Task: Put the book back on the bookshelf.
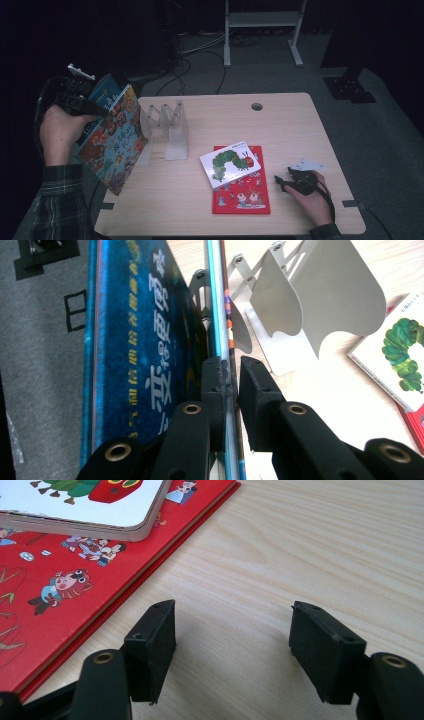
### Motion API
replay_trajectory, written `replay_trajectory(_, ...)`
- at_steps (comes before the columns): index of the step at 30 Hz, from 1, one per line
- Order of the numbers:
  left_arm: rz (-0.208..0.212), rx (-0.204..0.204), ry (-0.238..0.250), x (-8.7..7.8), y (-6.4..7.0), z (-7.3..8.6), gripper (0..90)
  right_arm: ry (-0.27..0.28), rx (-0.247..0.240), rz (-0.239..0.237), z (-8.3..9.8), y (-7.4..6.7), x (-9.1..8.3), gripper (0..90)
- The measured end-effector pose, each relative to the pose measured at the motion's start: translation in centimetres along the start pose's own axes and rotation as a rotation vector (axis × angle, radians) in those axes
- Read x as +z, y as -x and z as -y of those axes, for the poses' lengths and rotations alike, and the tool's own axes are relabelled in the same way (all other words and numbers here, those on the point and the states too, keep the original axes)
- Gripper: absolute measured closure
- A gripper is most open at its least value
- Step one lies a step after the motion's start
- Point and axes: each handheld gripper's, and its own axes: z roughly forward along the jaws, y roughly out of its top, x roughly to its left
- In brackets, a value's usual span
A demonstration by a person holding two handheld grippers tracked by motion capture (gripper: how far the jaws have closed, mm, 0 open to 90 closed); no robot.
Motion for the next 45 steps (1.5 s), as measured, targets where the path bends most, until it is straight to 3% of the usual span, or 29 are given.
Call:
replay_trajectory(2, 0.014, 0.009, 0.011, -0.3, 0.1, 0.0, 87.8, 0.000, 0.000, 0.000, 0.0, 0.0, 0.0, 34.2)
replay_trajectory(10, 0.055, 0.065, 0.017, -0.3, 1.5, 0.1, 89.5, 0.000, 0.000, 0.001, 0.0, 0.0, 0.0, 34.3)
replay_trajectory(14, 0.066, 0.124, -0.006, 0.1, 2.4, 0.0, 89.4, 0.000, 0.001, 0.001, 0.0, 0.0, 0.0, 34.3)
replay_trajectory(32, 0.194, 0.264, -0.003, 3.9, 7.4, 0.6, 85.9, 0.000, 0.001, 0.000, 0.0, 0.0, 0.0, 34.3)
replay_trajectory(34, 0.225, 0.279, 0.008, 4.4, 8.1, 0.9, 84.2, 0.001, 0.000, -0.001, 0.0, 0.0, 0.0, 34.4)
replay_trajectory(45, 0.276, 0.337, -0.004, 7.9, 10.8, 2.5, 72.4, 0.002, 0.001, -0.007, -0.1, 0.0, -0.1, 36.6)
